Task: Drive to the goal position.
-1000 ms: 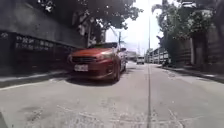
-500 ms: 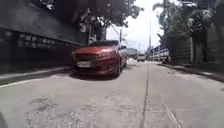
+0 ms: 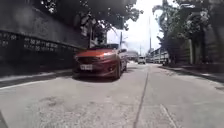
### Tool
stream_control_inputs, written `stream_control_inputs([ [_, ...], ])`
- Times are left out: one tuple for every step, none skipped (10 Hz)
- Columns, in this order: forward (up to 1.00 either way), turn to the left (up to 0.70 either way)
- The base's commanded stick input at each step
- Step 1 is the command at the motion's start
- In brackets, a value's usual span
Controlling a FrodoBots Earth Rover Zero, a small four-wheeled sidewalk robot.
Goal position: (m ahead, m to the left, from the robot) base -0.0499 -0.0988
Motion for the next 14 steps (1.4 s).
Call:
stream_control_inputs([
  [0.00,-1.00],
  [0.00,-1.00],
  [0.00,-1.00],
  [0.00,-1.00],
  [0.00,-1.00],
  [0.00,-1.00],
  [0.00,-1.00],
  [0.00,-1.00],
  [0.00,-1.00],
  [0.00,-1.00],
  [0.00,-1.00],
  [0.00,-1.00],
  [0.00,-1.00],
  [0.00,-1.00],
])
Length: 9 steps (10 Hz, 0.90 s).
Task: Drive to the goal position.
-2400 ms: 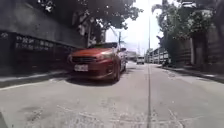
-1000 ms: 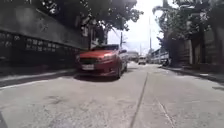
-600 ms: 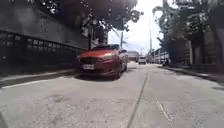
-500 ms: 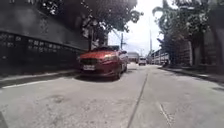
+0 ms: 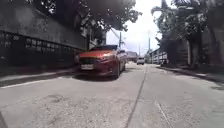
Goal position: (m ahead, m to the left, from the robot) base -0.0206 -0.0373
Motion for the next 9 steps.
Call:
stream_control_inputs([
  [0.00,-0.89],
  [0.00,-0.70],
  [0.00,-0.51],
  [0.00,-0.32],
  [0.00,-0.13],
  [0.00,0.00],
  [0.00,0.00],
  [0.00,0.00],
  [0.00,0.00],
])
